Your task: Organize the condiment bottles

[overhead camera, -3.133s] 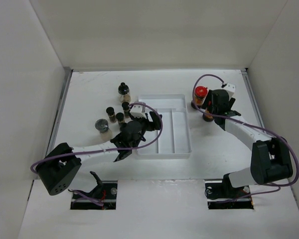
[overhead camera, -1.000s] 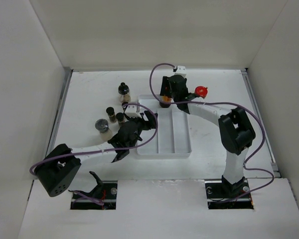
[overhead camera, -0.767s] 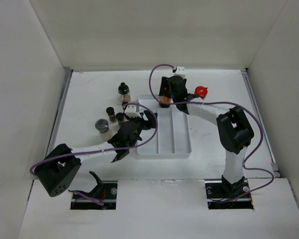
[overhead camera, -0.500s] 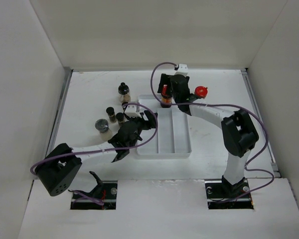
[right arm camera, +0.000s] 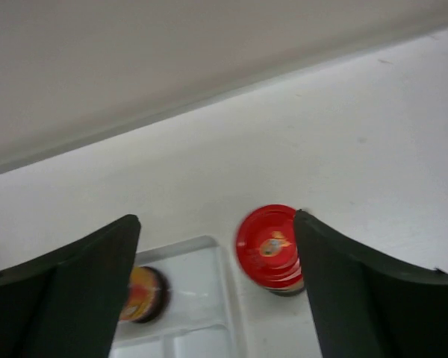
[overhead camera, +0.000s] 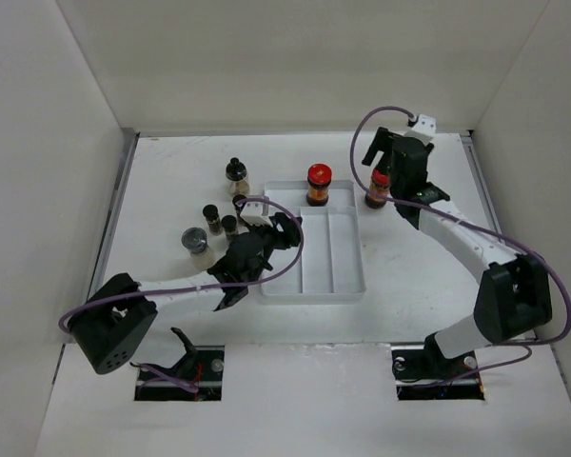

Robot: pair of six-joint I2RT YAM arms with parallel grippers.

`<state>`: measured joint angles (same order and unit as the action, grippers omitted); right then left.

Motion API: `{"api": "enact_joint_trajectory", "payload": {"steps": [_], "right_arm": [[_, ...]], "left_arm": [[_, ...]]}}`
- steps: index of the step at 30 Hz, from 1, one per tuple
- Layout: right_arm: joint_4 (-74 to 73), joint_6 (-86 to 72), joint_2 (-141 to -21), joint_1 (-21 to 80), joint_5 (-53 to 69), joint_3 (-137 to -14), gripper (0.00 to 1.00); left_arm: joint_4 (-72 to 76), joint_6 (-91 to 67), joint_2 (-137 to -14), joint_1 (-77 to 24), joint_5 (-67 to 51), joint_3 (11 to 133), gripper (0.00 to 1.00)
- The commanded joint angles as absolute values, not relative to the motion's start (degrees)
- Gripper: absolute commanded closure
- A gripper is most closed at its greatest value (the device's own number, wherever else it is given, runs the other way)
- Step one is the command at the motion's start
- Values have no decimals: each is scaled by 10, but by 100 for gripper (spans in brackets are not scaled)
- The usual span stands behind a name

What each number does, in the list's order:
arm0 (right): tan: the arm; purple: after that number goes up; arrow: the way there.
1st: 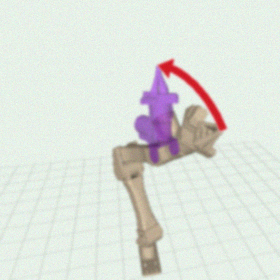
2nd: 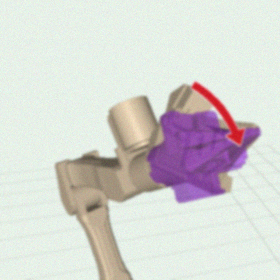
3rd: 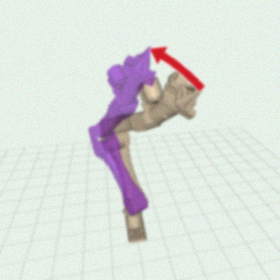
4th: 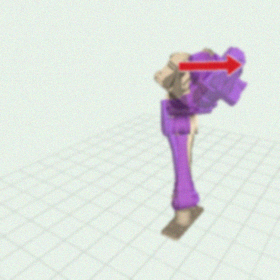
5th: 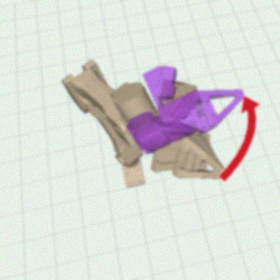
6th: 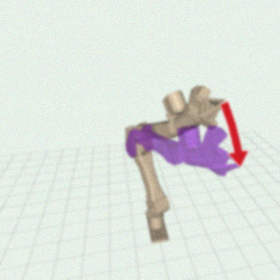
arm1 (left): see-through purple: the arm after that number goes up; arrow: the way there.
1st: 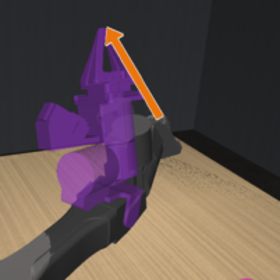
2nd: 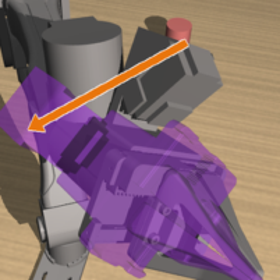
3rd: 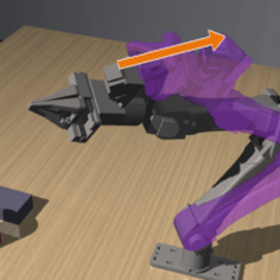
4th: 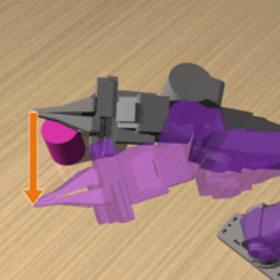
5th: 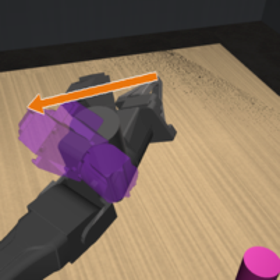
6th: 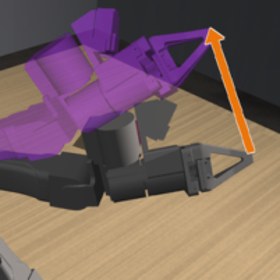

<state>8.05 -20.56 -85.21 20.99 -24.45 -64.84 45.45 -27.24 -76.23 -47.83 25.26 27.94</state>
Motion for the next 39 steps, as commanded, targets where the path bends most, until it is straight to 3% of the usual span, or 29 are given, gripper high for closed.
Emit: {"api": "enact_joint_trajectory", "payload": {"steps": [1, 16, 23, 29, 39], "right_arm": [[10, -171, -870, 185, -279, -645, 3], [1, -191, -975, 159, -219, -678, 0], [12, -181, -1010, 154, -211, -708, 18], [99, -164, -962, 163, -230, -661, 41], [124, -161, -855, 215, -236, -655, 45]], "left_arm": [[504, -265, -765, -486, 239, 274, 41], [510, -264, -766, -486, 239, 271, 36], [511, -265, -759, -479, 239, 265, 35], [511, -266, -763, -479, 238, 266, 35], [511, -267, -759, -478, 239, 265, 34]]}}
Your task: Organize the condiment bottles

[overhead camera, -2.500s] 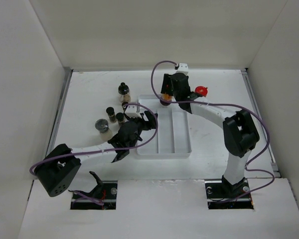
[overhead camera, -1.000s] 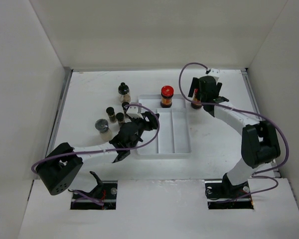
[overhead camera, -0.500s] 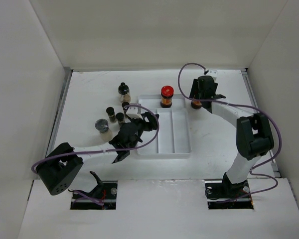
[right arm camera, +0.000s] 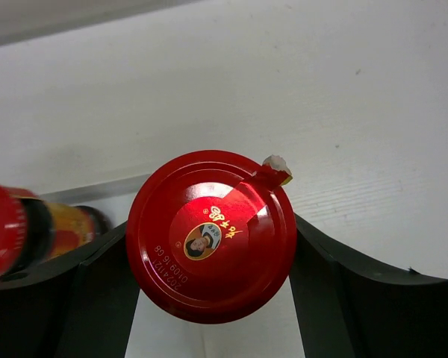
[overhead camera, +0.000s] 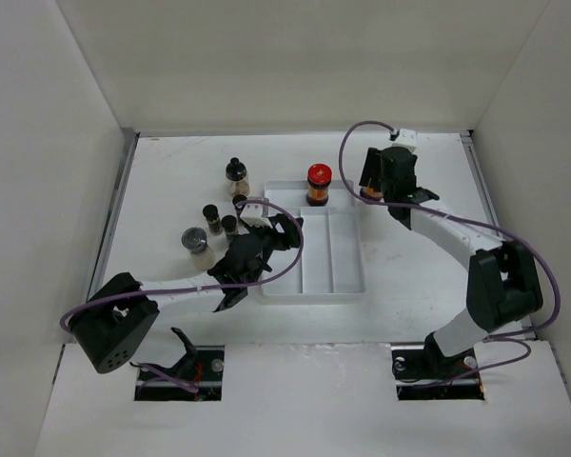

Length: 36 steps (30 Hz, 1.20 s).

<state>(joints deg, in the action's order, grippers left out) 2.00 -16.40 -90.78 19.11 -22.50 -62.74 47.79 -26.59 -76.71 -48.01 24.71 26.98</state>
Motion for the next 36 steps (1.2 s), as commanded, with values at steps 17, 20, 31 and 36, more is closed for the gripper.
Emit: {"api": "enact_joint_trajectory", "payload": {"steps": [17, 20, 31, 36], "right_arm": [[168, -199, -958, 266, -206, -712, 45], [170, -199, -972, 267, -206, -713, 45], [192, -182, -1030, 267, -226, -714, 38], [192, -185, -1031, 267, -225, -709, 14]], "left_arm": [[511, -267, -756, -475, 239, 263, 34], [512, -267, -754, -475, 239, 262, 34], [515, -266, -757, -473, 240, 261, 34], [515, -265, -744, -473, 244, 259, 34]]}}
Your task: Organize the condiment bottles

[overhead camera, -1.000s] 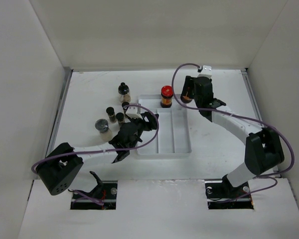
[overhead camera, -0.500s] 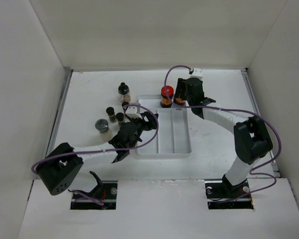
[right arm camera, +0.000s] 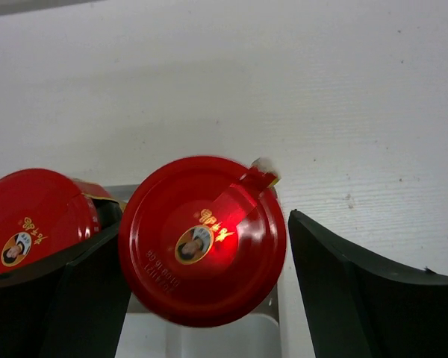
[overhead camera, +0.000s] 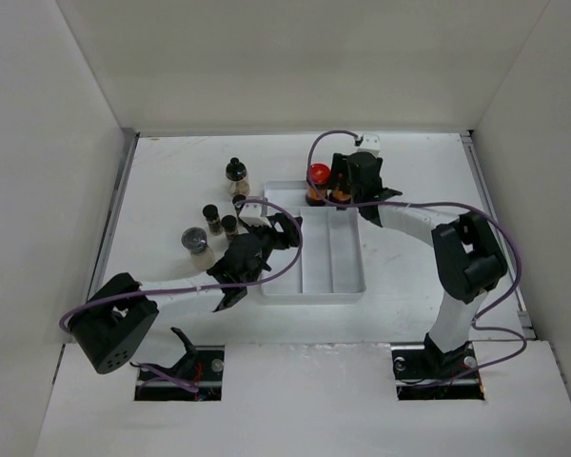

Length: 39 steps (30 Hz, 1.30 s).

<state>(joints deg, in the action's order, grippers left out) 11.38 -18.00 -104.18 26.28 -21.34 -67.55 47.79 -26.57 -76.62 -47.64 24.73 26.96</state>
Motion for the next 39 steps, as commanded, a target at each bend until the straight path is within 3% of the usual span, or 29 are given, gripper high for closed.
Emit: {"api": "enact_joint_trajectory", "payload": {"steps": [1, 4, 10, 12, 14, 16, 17, 19, 23, 28, 32, 36, 39], "right_arm": [[192, -190, -1025, 267, -225, -706, 9], [186, -200, -992, 268, -223, -694, 0], [184, -235, -886, 273, -241, -611, 1], [187, -254, -844, 276, -250, -560, 17], [191, -283, -799, 280, -256, -505, 48], [191, -307, -755, 285, -254, -456, 71], [189, -315, -733, 290, -251, -436, 78], [186, -323, -691, 304, -251, -399, 81], [191, -337, -622, 331, -257, -330, 77], [195, -341, -556, 340, -250, -275, 65], [220, -343, -537, 341, -248, -250, 50], [228, -341, -527, 351, -245, -244, 28], [243, -338, -537, 356, -245, -241, 23]], "left_arm": [[515, -264, -740, -473, 245, 258, 34], [515, -261, -735, -473, 248, 258, 33], [504, -251, -721, -473, 263, 274, 32], [485, -245, -711, -475, 274, 288, 32], [444, -241, -700, -477, 293, 313, 33], [380, -235, -691, -473, 311, 350, 37], [360, -234, -689, -471, 315, 363, 39], [313, -233, -688, -454, 319, 398, 44], [214, -232, -701, -414, 322, 472, 46], [121, -231, -740, -347, 333, 544, 39], [82, -236, -794, -292, 320, 585, 32], [26, -205, -875, -266, 291, 655, 26], [18, -183, -919, -261, 289, 685, 23]]}}
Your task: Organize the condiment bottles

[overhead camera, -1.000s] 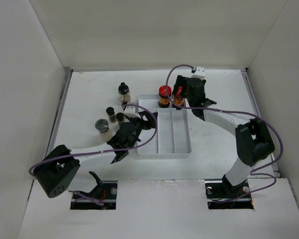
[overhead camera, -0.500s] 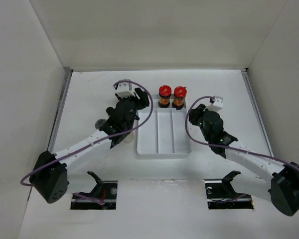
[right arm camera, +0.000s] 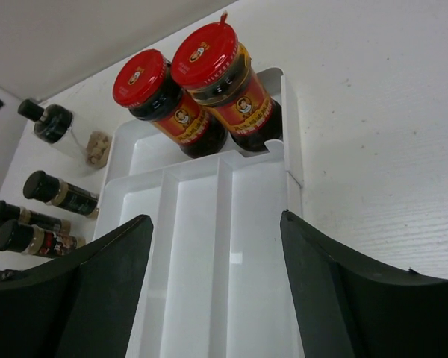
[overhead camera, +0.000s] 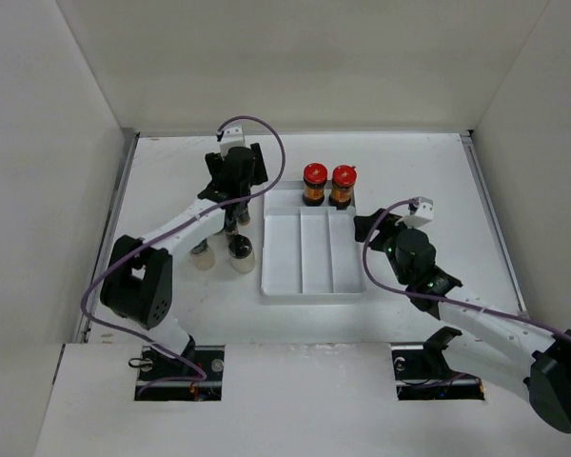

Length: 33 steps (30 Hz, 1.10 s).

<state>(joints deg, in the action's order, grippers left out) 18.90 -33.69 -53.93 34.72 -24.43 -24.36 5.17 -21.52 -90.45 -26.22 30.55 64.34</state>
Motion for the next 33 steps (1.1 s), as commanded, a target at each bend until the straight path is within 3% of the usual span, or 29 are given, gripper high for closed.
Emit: {"api": "enact_joint_trajectory", "payload": {"steps": [1, 14, 26, 28, 33], "right_arm": [[243, -337, -541, 357, -245, -243, 22], [253, -325, -573, 377, -236, -254, 19], [259, -324, -590, 377, -236, -256, 17], [259, -323, -591, 377, -236, -257, 17], [260, -326, -590, 377, -236, -254, 17]], "left_arm": [[18, -178, -937, -257, 287, 696, 21], [9, -171, -1040, -214, 265, 774, 20], [11, -172, -1081, -196, 248, 783, 27], [14, -171, -1083, -196, 248, 782, 30], [22, -165, -1072, -195, 258, 781, 56]]}}
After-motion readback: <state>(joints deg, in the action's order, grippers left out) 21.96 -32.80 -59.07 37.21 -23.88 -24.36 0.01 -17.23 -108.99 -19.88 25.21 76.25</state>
